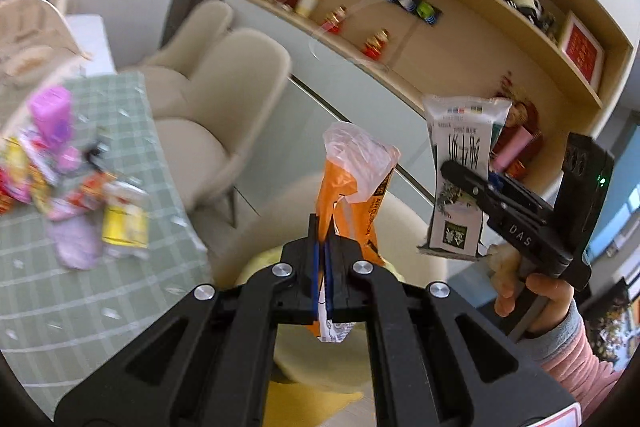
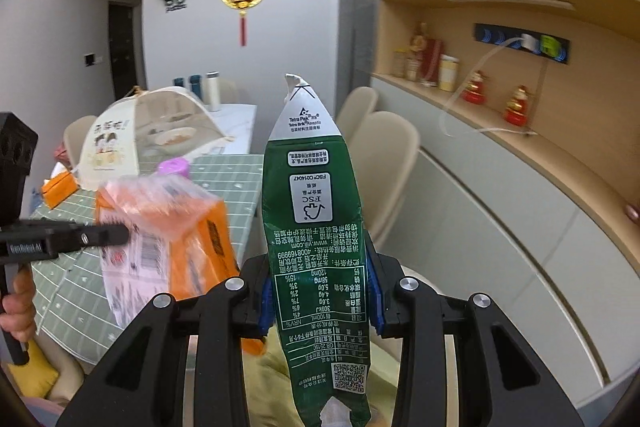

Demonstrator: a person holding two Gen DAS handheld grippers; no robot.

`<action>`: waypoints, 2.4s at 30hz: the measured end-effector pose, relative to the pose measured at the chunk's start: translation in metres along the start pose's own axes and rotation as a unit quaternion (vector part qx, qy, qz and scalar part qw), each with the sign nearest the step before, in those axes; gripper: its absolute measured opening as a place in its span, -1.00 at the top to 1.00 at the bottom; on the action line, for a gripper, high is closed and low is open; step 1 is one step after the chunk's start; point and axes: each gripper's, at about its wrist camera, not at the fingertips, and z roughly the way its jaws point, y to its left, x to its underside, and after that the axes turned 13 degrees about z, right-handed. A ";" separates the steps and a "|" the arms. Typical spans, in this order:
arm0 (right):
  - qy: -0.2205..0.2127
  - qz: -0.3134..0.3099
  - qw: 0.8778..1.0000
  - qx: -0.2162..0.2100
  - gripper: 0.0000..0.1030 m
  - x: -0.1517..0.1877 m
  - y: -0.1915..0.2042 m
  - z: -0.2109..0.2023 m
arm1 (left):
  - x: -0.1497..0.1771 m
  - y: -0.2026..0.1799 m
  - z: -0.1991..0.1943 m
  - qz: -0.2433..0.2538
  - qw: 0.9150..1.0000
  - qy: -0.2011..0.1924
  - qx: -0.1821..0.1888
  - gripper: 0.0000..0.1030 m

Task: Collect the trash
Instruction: 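Carry the orange chip bag and green carton over the yellow trash bag, then open both grippers to drop the chip bag and carton into the bag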

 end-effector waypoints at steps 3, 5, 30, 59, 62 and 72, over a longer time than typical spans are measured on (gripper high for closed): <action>-0.009 0.014 1.000 0.002 0.34 0.001 -0.022 -0.007 | 0.005 -0.021 0.034 -0.003 1.000 0.015 0.025 0.97; -0.012 0.022 1.000 0.000 0.34 0.004 -0.031 -0.010 | 0.011 -0.031 0.055 0.005 0.999 0.025 0.024 0.97; 0.088 0.104 0.990 -0.043 0.34 0.096 -0.048 0.055 | 0.084 -0.059 0.151 0.068 0.982 0.178 -0.004 0.97; 0.215 0.094 0.972 0.011 0.34 0.175 -0.050 0.105 | 0.079 0.024 0.028 -0.024 0.981 0.058 -0.183 0.55; 0.209 0.101 0.973 0.005 0.34 0.169 -0.049 0.101 | 0.084 0.039 0.018 -0.042 0.978 0.056 -0.196 0.52; 0.176 0.077 0.981 0.020 0.12 0.142 -0.027 0.078 | 0.109 0.084 -0.014 -0.088 0.967 0.047 -0.233 0.42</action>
